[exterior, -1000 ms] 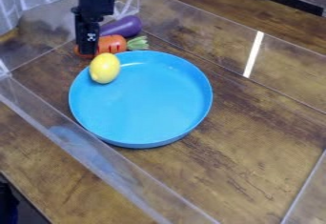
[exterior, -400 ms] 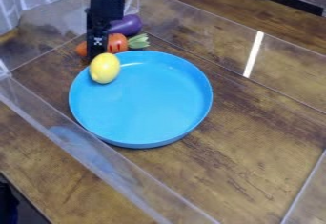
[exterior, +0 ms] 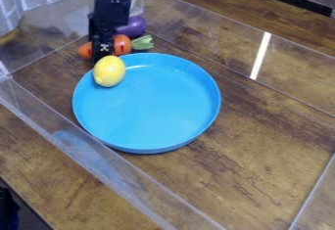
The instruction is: Put the carrot on the blue tray
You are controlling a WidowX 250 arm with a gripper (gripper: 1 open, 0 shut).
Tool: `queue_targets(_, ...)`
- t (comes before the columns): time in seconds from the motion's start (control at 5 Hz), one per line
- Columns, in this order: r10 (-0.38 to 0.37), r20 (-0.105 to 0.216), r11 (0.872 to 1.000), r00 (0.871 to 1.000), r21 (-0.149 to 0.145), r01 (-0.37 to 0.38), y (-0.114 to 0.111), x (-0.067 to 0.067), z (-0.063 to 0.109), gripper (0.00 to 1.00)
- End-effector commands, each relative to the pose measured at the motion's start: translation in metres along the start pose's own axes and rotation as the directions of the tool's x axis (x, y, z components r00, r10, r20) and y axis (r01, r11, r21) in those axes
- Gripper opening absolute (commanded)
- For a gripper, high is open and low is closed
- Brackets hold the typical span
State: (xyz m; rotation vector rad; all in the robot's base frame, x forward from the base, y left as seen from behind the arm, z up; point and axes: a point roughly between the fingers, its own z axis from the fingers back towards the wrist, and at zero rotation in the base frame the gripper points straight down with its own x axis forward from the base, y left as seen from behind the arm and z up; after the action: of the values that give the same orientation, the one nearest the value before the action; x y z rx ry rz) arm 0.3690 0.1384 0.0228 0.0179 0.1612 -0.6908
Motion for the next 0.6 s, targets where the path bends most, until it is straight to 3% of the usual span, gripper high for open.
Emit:
queue_targets(0.0, 0.008, 0.011, 1.000, 1.000, 0.007, -0.008, -0.005, 0.014, 0.003, 1.00)
queue_targets(0.4, 0.019, 0.003, 1.000, 1.000, -0.005, -0.019, 0.011, 0.011, -0.002, 1.00)
